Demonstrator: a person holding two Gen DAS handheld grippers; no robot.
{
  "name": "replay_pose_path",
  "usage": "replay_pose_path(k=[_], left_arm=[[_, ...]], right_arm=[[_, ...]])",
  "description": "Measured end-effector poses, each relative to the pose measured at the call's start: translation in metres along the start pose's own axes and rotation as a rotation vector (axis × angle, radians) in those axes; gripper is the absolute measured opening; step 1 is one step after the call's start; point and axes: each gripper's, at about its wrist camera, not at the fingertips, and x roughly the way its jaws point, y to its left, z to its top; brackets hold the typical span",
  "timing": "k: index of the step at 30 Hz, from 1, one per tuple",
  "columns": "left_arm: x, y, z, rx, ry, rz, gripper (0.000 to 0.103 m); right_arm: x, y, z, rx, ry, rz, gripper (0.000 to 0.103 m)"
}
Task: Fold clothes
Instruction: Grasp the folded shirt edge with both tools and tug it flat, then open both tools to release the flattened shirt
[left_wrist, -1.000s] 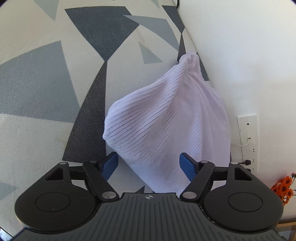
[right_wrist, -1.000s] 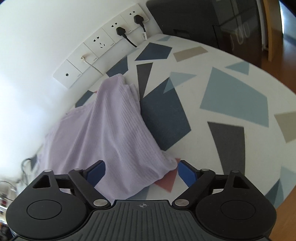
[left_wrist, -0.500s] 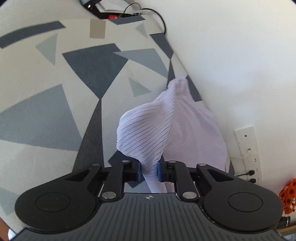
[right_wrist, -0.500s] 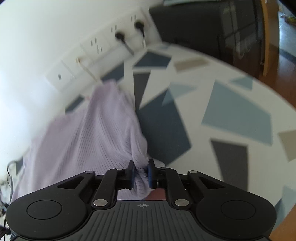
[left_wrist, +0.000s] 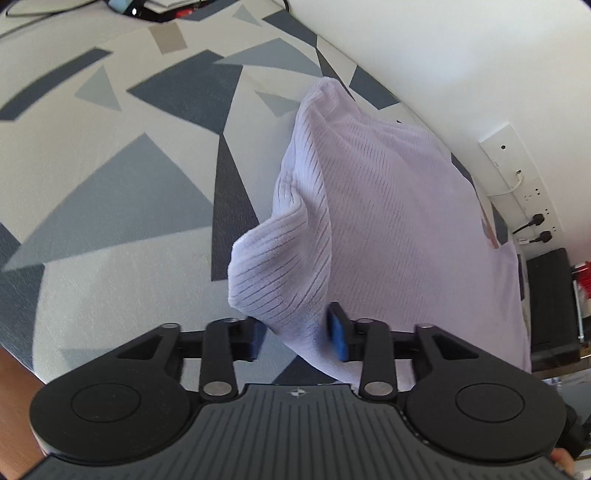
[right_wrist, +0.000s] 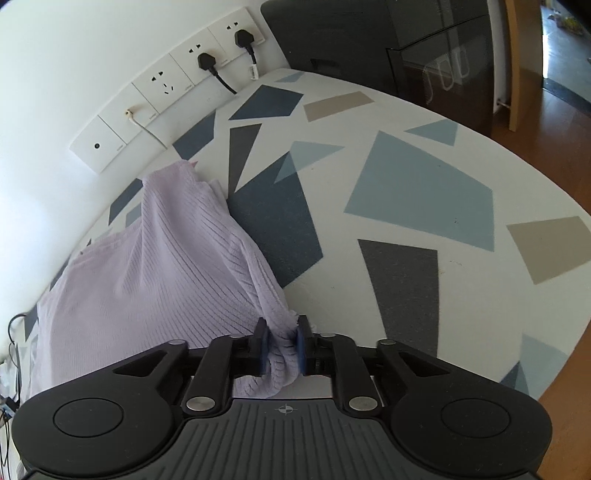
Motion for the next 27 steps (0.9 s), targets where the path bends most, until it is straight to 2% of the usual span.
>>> replay_pose_path(k=[1,2,3,5,8,12,19,22,23,25,27], left_arm=[[-0.004,-0.001,0.001,0.011,-0.021,0.027,0.057],[-0.007,-0.002,0.002,0.021,-0.044,0.053,0.064],[-0.012,-0.001,0.003,0.028,-0.072,0.077,0.067],[-0.019,0.001,0.006,0.029,-0.113,0.103,0.067],[-0.024,0.005,0.014,0.006,-0.135,0.098,0.067],[-0.029,-0.007,0.019,0.047,-0.173,0.088,0.067],[-0.013,-0.069,0.043,0.24,-0.178,0.044,0.067],[0.005,-0.101,0.054,0.315,-0.174,0.029,0.075],[0.013,-0.111,0.057,0.339,-0.171,0.033,0.075],[0.034,-0.128,0.063,0.385,-0.154,0.043,0.076],[0.058,-0.143,0.068,0.415,-0.128,0.061,0.076]], right_arm=[[-0.001,0.003,0.001,-0.006,-0.003,-0.017,0.039],[-0.003,0.005,0.001,-0.017,-0.016,-0.031,0.042],[-0.007,0.008,0.001,-0.033,-0.041,-0.042,0.045],[-0.012,0.012,0.002,-0.06,-0.084,-0.055,0.047],[-0.018,0.014,0.01,-0.067,-0.124,-0.034,0.047],[-0.021,0.024,0.025,-0.104,-0.154,0.015,0.047],[-0.005,0.089,0.062,-0.318,-0.131,0.125,0.042],[0.015,0.129,0.072,-0.404,-0.082,0.188,0.043],[0.022,0.142,0.075,-0.43,-0.066,0.208,0.044],[0.036,0.168,0.08,-0.483,-0.034,0.25,0.054],[0.059,0.189,0.081,-0.52,-0.011,0.248,0.056]])
